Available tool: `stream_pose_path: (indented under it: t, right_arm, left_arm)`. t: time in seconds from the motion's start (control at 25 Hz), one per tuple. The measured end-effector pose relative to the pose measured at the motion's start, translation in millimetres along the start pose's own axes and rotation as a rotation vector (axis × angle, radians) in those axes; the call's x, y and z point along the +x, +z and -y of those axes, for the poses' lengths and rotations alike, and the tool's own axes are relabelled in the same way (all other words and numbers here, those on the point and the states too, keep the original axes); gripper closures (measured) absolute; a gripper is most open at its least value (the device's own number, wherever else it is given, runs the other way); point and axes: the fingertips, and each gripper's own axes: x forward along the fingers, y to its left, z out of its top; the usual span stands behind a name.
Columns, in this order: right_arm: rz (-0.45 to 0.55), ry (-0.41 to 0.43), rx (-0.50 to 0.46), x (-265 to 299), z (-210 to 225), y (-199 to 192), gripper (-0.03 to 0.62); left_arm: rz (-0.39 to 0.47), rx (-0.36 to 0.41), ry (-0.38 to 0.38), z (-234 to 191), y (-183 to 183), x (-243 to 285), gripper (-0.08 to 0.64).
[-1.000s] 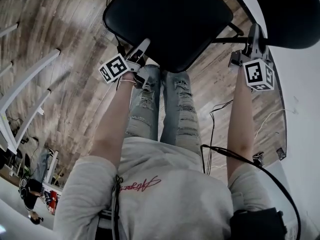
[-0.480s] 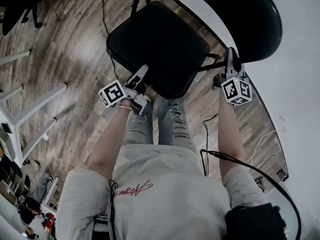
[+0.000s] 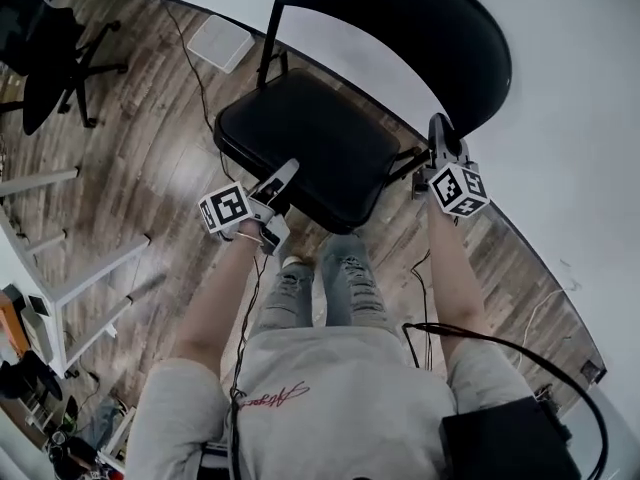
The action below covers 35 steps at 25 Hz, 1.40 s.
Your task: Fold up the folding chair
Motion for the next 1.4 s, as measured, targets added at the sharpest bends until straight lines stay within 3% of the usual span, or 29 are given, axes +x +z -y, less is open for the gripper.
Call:
stream_pose_path:
  t: [0.2,0.36,0.52,0.64,0.88,1.08,1.28,1.4]
  right_arm:
    - [0.002,0.013,0.050,7,4,7,0.577]
    - [-0.012,0.014,0.026,12,13,12,0.577]
    - [-0.023,0.012,-0.017,17,19,21,0.577]
    - [-0.043,0.038,-0.047,21,15,29,0.577]
    - [-0.115,0.044,-0.106,26,14,37,0.577]
    - [-0.139,0.103,-0.192,30,13,51,0.577]
    - [-0.139,0.151,-0.297,35,9,76,0.577]
    - [-0.160,0.160,-0.348,35,10,84,0.577]
  left_arm:
    - [0.014,-0.015,0.042,-4,-3,2,0.395]
    - [0.035,0.002,0.058,2,-6,15,0.394]
    - [-0.014,0.067,0.077,23,-4,41,0.377]
    - [-0.038,0.075,0.113,31,2,53,0.360]
    - [-0.091,0.032,0.189,46,17,83,0.360]
    - [-0.105,-0.034,0.197,76,42,139,0.334]
    - [-0.039,-0.124,0.261,94,72,194,0.322]
    - [-0.013,-0.137,0.295,98,81,217,0.314]
